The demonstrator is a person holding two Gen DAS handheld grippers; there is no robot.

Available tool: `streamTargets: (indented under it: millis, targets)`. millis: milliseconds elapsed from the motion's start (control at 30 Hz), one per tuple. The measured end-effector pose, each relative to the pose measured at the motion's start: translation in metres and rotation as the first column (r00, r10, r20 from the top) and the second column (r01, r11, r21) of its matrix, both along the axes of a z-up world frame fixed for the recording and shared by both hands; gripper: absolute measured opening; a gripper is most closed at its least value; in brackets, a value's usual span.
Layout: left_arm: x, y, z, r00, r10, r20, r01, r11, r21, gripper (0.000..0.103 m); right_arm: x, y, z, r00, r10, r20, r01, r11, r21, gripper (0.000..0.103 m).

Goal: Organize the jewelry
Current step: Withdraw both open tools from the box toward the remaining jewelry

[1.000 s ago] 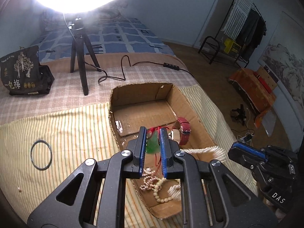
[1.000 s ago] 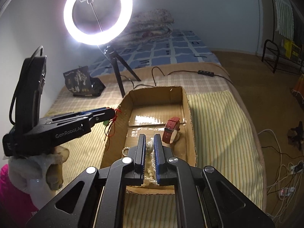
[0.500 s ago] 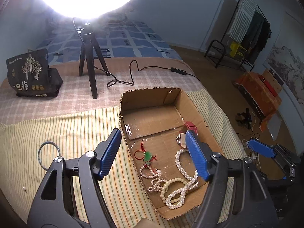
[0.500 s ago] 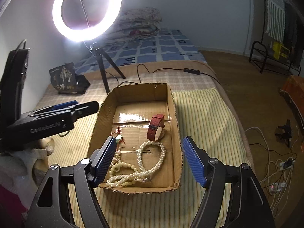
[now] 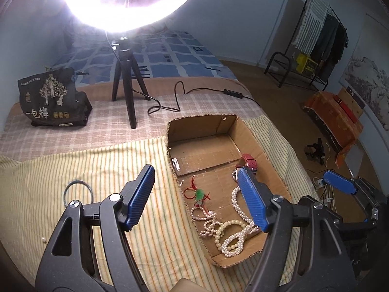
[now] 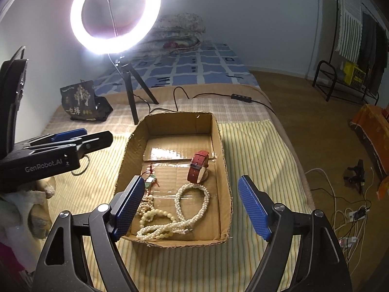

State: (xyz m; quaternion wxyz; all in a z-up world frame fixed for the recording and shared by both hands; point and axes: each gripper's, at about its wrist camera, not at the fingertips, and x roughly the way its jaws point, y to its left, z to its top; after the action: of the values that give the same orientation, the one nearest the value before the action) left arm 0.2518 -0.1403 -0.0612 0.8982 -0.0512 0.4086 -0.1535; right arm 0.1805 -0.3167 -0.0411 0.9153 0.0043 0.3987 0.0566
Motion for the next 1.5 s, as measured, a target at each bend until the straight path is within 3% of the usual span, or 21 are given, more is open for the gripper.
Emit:
streamTargets:
  millis: [1000, 1267, 1500]
  targets:
    - [-0.038, 0.097, 0.025, 0.995, 0.082, 0.062, -0.085, 0.995, 0.053, 0.073, 0.002, 0.067, 0.016, 0.998, 0.048, 0.047, -0.046, 0.997, -0.054, 0.079]
    - [-0.043, 0.152, 0.017, 0.989, 0.139, 0.047, -0.142, 0.988, 0.065, 0.073, 0.016, 0.104, 0.001, 0.992, 0.121, 0.021, -0.119, 0.991, -0.065, 0.079]
    - [-0.048, 0.199, 0.004, 0.983, 0.186, -0.001, -0.186, 0.981, 0.062, 0.073, 0.03, 0.143, -0.013, 0.974, 0.224, -0.033, -0.224, 0.975, 0.007, 0.079]
